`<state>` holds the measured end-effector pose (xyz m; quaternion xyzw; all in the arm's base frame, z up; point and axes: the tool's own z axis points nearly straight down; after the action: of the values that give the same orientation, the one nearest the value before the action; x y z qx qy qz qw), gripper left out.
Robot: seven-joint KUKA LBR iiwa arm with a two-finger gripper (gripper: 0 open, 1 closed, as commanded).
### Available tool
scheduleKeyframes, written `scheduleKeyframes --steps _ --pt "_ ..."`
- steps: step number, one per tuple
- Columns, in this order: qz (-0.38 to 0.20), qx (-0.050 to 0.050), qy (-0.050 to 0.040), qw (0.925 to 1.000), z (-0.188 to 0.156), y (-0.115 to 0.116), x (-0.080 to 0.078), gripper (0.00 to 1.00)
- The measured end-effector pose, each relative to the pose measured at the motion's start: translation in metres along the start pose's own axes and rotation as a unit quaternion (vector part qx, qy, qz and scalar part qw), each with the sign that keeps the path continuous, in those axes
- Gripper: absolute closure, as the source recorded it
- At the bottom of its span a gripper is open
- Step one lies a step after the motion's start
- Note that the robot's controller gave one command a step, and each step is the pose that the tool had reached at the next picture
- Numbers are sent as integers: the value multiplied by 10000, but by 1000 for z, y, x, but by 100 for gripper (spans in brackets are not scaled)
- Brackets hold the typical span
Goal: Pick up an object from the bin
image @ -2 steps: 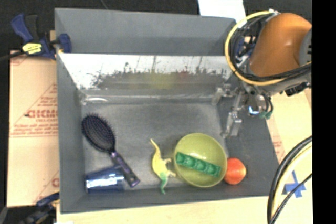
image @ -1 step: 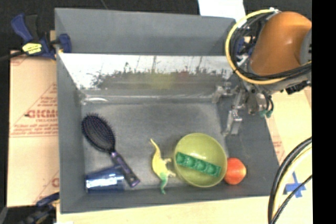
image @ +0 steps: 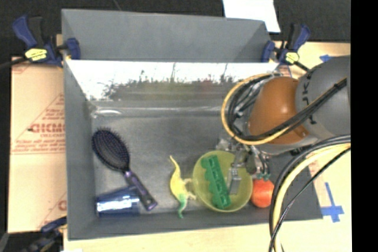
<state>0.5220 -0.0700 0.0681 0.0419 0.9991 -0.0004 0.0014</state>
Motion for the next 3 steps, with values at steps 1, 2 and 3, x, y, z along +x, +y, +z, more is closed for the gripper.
scheduleKeyframes --steps 1,2,3 --pt "436 10 -85 9990 -64 1 0 0" --pt "89 7 1 10000 -11 -1 0 0" --pt "357 11 -111 9993 -3 13 -34 0"
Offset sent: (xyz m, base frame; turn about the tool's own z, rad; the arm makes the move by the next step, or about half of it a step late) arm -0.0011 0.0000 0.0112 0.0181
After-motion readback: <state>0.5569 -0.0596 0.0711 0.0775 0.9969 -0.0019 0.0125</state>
